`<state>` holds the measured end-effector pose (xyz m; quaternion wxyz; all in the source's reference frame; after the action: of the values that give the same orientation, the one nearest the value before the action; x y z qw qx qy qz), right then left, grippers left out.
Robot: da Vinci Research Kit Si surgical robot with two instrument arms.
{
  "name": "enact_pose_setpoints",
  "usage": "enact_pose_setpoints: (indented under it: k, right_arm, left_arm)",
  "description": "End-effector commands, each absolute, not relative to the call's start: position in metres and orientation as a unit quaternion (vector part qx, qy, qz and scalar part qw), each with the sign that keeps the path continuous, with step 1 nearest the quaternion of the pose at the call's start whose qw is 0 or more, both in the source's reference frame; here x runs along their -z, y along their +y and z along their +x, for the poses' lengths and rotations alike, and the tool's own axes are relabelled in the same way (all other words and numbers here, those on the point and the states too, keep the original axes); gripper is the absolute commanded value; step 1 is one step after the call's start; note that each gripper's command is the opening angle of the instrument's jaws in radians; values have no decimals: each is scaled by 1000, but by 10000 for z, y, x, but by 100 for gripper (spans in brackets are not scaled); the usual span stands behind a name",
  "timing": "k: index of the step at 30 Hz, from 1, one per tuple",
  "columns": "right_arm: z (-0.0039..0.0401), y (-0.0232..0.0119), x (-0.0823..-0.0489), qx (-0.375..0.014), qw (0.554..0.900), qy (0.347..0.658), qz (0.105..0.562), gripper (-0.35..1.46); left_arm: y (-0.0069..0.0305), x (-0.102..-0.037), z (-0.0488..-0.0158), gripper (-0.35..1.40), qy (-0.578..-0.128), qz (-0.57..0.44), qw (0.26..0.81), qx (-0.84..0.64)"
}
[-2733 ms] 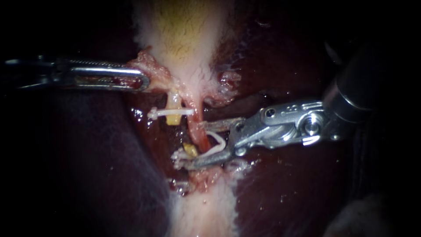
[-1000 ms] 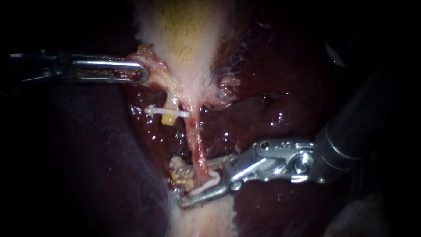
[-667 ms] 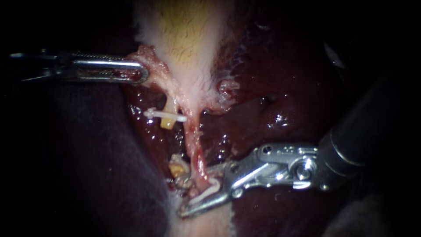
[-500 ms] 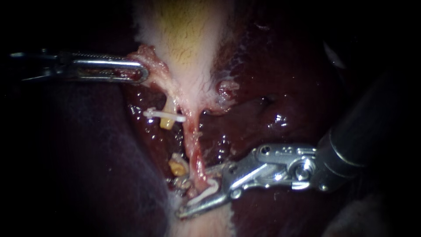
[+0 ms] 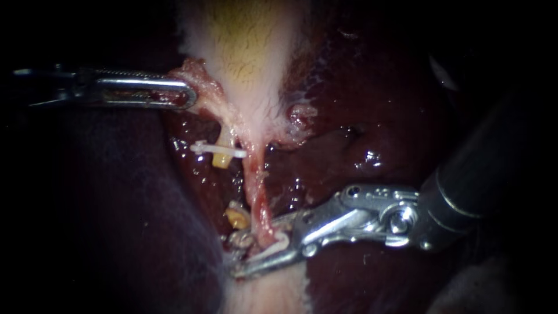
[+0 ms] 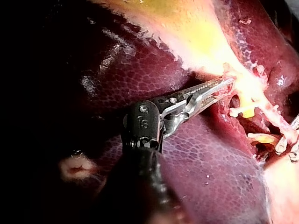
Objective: Clipping first clip right tube
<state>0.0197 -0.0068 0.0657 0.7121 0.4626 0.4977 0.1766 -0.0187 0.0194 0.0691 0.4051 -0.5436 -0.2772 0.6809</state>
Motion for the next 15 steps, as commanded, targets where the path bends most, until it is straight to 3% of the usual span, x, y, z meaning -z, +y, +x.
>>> enact_pose_setpoints:
  k: [1,5,7,11,15]
  right_arm:
    - [196,-68,-657,-180,711,495,465,-4]
    - [194,-66,-659,-186,710,491,470,-19]
    - [193,-65,-660,-192,709,486,474,-35]
    - [190,-60,-663,-216,711,459,488,-35]
    - [184,-59,-664,-213,725,444,482,-35]
  left_arm:
    - [194,-691,-187,-35,-277,-544,405,-681]
    - [194,-691,-187,-35,-277,-544,405,-681]
    - [194,-691,-187,-35,-277,-544,405,-681]
    - [194,-691,-187,-35,-277,-544,405,-681]
    - [194,-691,-187,-35,-277,-544,405,-681]
